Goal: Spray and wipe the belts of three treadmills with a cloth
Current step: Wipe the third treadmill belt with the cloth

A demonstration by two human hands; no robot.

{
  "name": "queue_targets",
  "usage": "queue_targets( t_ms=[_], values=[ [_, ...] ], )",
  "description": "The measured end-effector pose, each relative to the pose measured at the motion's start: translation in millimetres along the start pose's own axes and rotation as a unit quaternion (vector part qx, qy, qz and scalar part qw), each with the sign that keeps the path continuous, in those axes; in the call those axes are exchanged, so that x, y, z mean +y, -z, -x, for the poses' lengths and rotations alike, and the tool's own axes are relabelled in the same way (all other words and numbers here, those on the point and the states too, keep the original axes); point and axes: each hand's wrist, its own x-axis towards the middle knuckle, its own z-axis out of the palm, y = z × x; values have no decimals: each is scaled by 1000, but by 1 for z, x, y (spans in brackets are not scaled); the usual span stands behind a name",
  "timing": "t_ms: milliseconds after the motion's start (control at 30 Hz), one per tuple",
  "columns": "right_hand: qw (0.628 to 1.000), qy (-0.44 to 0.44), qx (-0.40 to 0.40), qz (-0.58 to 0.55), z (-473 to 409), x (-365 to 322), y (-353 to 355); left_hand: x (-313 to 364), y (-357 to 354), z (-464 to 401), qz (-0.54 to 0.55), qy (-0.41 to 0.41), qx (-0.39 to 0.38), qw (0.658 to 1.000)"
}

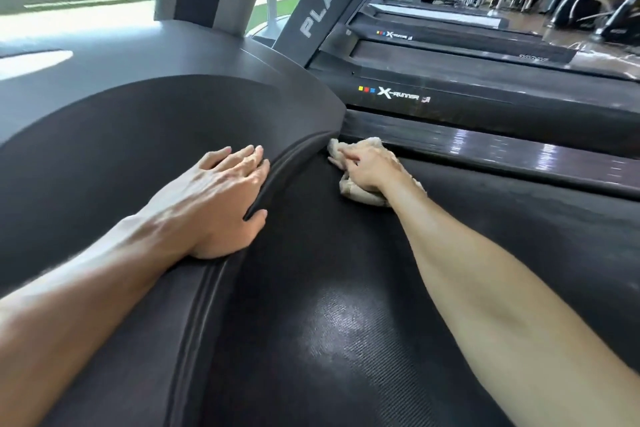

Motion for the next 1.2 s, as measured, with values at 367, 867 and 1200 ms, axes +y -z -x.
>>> queue_targets(
  t_ms=[367,867,1200],
  values=[
    [993,-34,41,-105,59,20,3,2,4,3,4,2,-6,1000],
    [990,-1,-8,-141,65,55,9,2,5,3,0,-10,-17,1000],
    [994,31,-51,-96,42,50,12,-2,3,3,14,-14,-10,1000]
  ],
)
